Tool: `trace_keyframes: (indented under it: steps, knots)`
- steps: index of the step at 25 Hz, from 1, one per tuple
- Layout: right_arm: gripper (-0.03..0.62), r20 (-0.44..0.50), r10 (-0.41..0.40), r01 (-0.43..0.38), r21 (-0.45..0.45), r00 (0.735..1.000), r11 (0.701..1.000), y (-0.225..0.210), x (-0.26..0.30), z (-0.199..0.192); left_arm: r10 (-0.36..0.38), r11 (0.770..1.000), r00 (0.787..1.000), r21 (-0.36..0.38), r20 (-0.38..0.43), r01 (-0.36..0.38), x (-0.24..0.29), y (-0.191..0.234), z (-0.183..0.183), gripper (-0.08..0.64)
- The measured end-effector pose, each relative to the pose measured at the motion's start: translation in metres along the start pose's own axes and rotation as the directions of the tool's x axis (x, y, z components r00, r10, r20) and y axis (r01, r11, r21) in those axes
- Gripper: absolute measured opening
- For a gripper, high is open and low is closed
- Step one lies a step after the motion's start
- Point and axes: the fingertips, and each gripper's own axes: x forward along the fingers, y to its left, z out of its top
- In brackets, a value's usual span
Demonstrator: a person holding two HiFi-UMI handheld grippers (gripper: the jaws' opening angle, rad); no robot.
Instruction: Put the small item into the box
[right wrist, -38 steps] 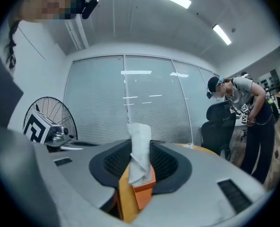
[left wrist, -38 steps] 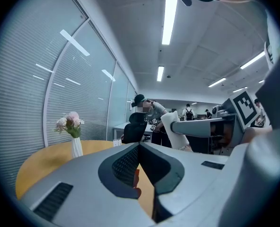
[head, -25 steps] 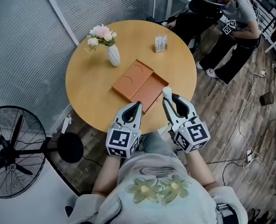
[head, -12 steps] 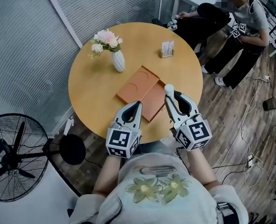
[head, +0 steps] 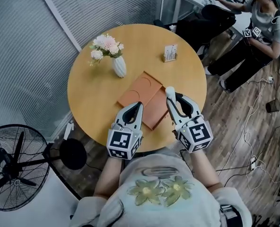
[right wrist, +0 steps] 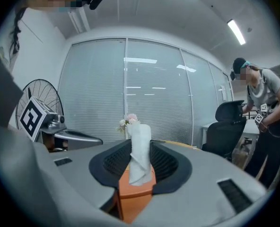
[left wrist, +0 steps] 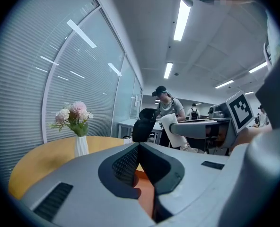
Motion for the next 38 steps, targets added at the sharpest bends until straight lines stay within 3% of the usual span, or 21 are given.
trace_keyframes:
  steps: [18,27,38]
  knots:
    - [0.129,-0.184,0.063,-0.069,-0.030,0.981,0.997,-0.010,0.050,-0.055,-0.008,0.999,0.999,-0.031,-0.052,0.007,0.038,0.032,-0.017,0.009]
    - [0.130,-0.312,0.127,-0.143,-0.029,0.942,0.989,-0.005,0.060,-0.094,-0.009,0.999,0.997,-0.038,-0.082,0.006,0.049,0.039,-0.032,0.009]
    - [0.130,-0.391,0.158,-0.177,-0.015,0.907,0.984,-0.009,0.073,-0.128,-0.017,0.999,0.993,-0.042,-0.113,0.013,0.064,0.043,-0.043,0.009]
